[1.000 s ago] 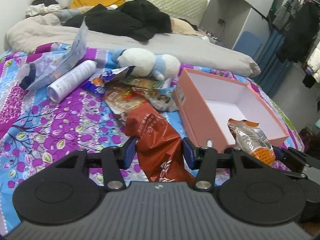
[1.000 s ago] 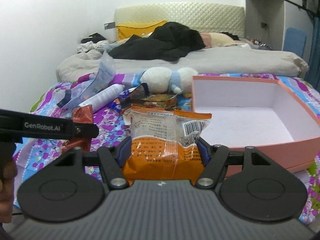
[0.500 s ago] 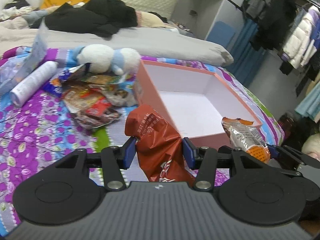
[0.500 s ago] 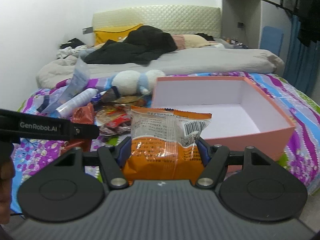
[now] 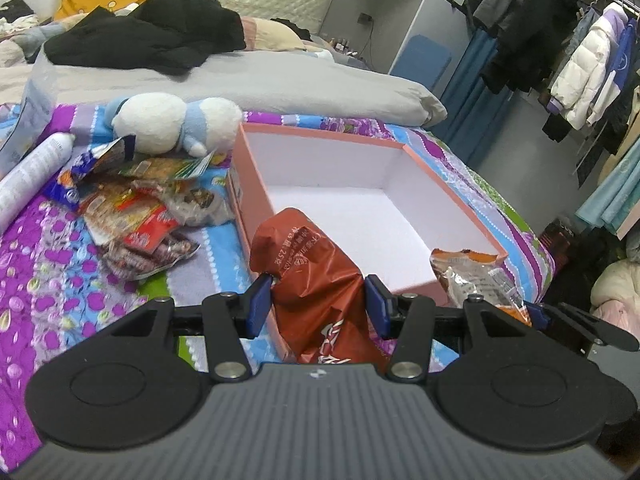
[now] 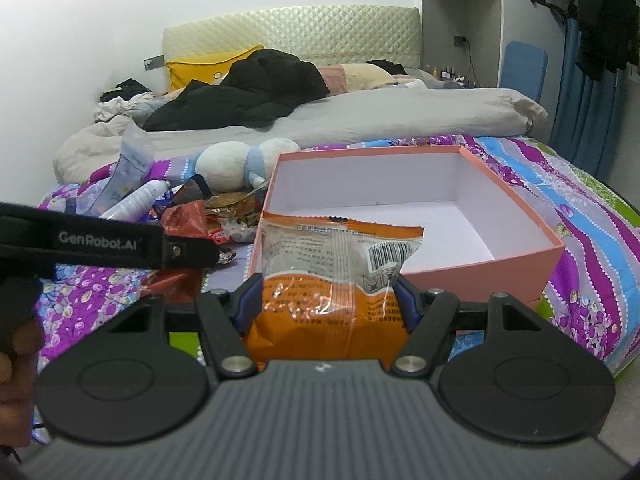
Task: Organize snacks
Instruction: 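Carry the red-brown wrapper and orange bag with both grippers over the pink box, then open both grippers to drop the two snacks into the pink box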
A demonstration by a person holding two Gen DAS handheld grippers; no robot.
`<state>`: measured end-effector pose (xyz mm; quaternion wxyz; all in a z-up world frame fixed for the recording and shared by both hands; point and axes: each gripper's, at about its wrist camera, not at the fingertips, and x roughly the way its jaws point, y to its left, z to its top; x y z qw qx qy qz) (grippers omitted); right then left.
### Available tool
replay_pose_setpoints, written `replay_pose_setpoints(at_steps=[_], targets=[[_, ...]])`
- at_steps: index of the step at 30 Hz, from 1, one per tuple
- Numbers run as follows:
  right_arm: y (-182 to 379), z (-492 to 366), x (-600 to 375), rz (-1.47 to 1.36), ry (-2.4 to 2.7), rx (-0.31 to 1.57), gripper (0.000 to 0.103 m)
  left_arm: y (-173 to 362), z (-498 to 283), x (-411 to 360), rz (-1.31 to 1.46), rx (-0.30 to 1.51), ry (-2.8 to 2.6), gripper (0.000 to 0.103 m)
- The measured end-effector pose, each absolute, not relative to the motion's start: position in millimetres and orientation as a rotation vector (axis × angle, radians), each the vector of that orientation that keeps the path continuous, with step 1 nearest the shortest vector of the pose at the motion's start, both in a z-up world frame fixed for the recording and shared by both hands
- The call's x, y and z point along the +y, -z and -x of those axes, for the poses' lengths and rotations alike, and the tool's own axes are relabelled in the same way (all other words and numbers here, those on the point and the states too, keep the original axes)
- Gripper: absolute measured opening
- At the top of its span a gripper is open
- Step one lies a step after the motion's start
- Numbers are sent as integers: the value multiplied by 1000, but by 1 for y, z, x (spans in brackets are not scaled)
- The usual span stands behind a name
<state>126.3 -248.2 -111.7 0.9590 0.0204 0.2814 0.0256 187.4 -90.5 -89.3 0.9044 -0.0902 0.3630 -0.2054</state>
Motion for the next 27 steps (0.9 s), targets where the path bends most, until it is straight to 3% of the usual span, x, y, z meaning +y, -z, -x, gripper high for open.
replay_pose_setpoints(at_steps=[15, 27], targets=[[105, -219, -296, -87, -35, 592, 69, 81, -299, -148, 163, 788, 449, 56], [155, -298, -323, -118, -12, 693, 69, 132, -385, -187, 120, 894, 439, 56]])
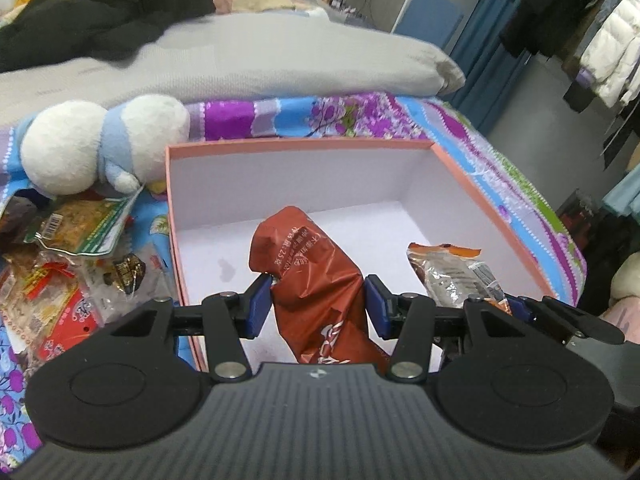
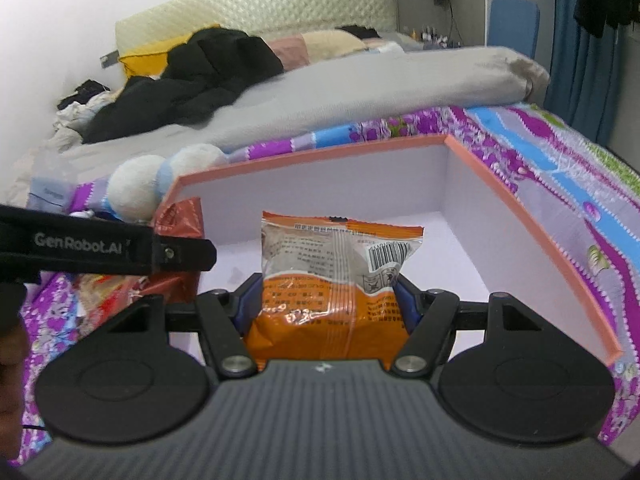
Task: Organize snacks
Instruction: 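Open both grippers to drop the two snacks into the pink box, then lift both tools away from the pink box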
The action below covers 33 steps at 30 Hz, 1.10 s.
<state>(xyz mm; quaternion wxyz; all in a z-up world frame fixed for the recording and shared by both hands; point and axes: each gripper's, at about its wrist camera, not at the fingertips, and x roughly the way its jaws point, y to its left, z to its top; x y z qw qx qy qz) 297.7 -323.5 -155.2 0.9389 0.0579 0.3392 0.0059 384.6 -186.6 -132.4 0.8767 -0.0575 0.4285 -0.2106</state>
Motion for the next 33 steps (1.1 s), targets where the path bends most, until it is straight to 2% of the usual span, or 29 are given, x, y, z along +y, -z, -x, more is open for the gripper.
replay_pose_setpoints(at_steps=[6, 10, 17, 33], targets=[[172, -311, -328, -127, -14, 740, 71, 150, -396, -189, 134, 921, 439, 57], [176, -312, -331, -159, 2, 765, 73, 151, -397, -186, 142, 928, 428, 65], [163, -300, -327, -170, -2, 733, 73, 126, -377, -179, 115, 883, 425, 66], [109, -217, -294, -154, -43, 605, 73, 64, -268, -125, 111, 750, 402, 66]])
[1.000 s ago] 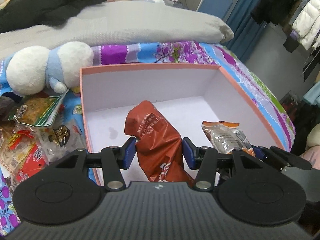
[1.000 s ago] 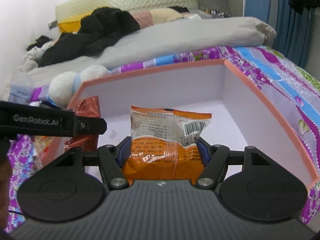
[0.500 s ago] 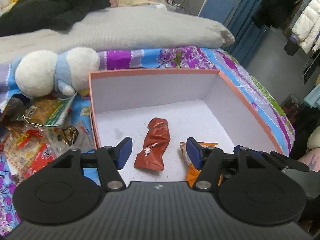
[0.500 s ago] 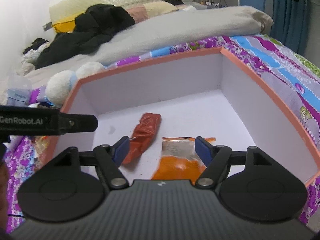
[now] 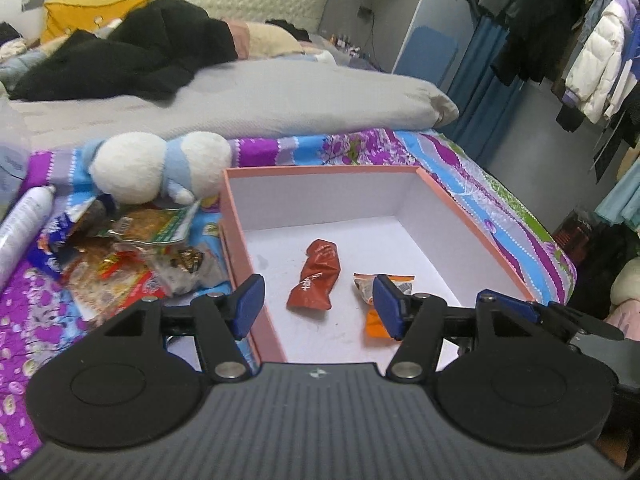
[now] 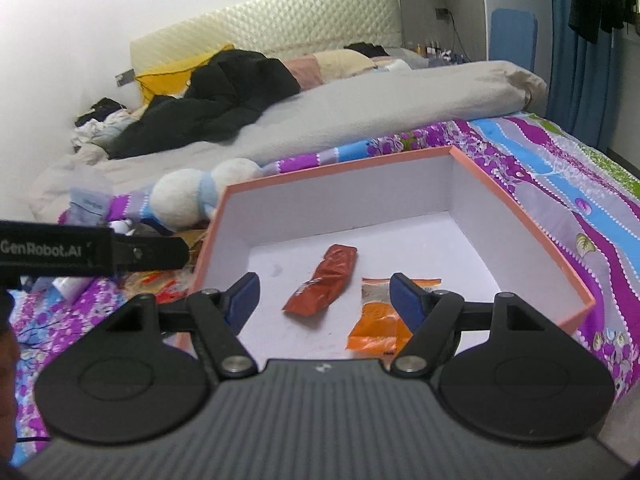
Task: Organize snacks
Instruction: 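Lift both tools away from the pink box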
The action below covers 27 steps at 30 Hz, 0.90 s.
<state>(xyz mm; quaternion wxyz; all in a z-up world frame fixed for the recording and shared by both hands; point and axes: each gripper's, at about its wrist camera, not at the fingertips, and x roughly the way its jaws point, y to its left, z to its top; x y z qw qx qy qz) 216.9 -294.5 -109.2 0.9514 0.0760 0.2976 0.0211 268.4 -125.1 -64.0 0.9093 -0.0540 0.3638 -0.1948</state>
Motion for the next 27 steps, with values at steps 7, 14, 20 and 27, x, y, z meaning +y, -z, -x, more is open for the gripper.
replay_pose_setpoints(at_steps=[7, 14, 20, 27], targets=[[103, -184, -275, -146, -53, 586, 73, 50, -229, -98, 113, 704, 394, 66], [99, -160, -259, -150, -63, 551, 73, 45, -196, -72, 133, 674, 380, 66], [96, -140, -245, -140, -83, 533, 73, 44, -168, -52, 144, 669, 347, 66], [94, -122, -235, -138, -113, 527, 73, 42, -144, -31, 163, 665, 302, 66]])
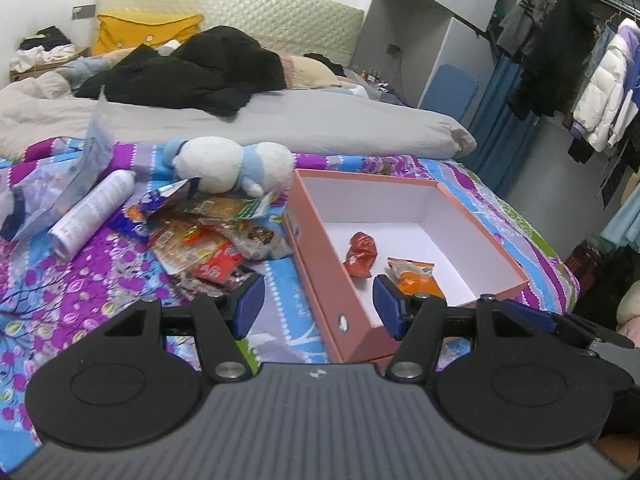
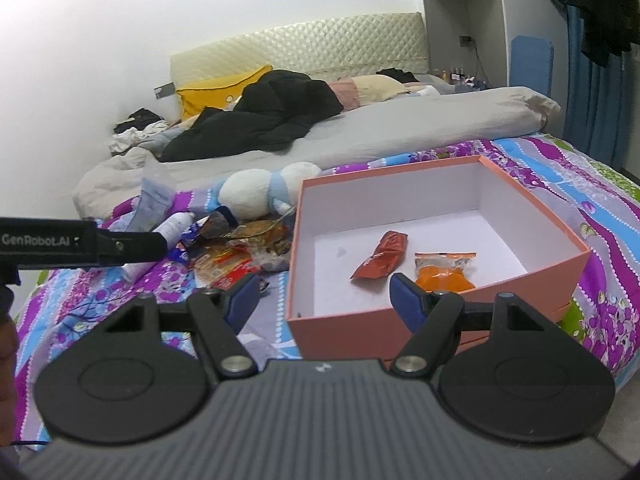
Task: Organize snacks
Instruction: 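Lift both tools away from the pink box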
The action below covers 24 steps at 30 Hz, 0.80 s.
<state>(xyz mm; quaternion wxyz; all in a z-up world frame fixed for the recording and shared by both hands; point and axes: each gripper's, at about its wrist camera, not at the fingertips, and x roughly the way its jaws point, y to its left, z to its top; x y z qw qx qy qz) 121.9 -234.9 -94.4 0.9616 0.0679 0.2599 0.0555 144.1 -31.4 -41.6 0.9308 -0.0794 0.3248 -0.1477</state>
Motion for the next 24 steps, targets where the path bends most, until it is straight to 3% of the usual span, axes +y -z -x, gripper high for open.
replay_pose_setpoints(at_steps=[24], targets=[[117, -68, -181, -84, -261, 577, 73, 63, -62, 31, 212, 695, 155, 66]])
